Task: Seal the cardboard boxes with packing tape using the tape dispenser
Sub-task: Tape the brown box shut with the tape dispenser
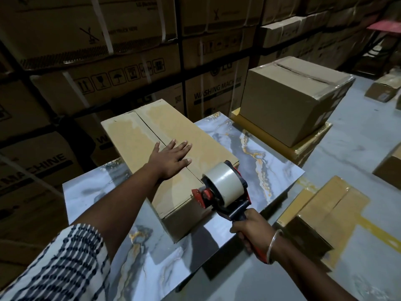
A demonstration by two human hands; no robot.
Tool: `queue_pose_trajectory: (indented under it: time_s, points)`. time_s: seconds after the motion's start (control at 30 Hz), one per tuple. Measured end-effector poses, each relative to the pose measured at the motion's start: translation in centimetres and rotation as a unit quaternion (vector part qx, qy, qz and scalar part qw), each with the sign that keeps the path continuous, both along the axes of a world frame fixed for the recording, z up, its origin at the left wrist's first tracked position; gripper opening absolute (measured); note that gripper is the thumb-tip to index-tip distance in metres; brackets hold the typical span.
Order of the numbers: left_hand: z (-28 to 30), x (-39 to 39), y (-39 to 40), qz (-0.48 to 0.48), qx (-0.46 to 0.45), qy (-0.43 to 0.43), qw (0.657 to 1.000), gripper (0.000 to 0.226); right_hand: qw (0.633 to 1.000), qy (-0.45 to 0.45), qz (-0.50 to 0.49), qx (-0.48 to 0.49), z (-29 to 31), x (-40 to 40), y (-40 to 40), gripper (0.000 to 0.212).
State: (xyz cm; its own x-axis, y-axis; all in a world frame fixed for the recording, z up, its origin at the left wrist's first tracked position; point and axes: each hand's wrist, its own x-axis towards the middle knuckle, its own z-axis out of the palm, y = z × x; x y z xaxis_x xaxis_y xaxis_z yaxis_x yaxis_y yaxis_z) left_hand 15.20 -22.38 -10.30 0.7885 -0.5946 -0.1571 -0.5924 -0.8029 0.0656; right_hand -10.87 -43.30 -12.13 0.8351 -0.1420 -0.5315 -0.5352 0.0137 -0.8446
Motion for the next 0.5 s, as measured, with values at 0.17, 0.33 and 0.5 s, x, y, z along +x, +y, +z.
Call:
queue_pose_trajectory:
  time_s: [0.17, 0.33, 0.5]
  points:
    - [0.2, -1.7, -0.3, -0.049, -0.054, -0.021, 0.997, 0.067, 1.0, -0.018, -0.006, -0.013, -0.7, 0.8, 0.2, 0.031]
    - [-0.6, -3.0, -1.1, -0.095, -0.024, 0.022, 0.995, 0.054, 0.999, -0.029, 0.012, -0.016, -0.9, 2.6, 0.4, 0.027]
    - [-0.4, -2.6, -0.9, -0.06, 0.001, 0.029, 0.998, 0.049, 0.999, -0.041, 0.019, -0.013, -1.5, 4.1, 0.5, 0.029]
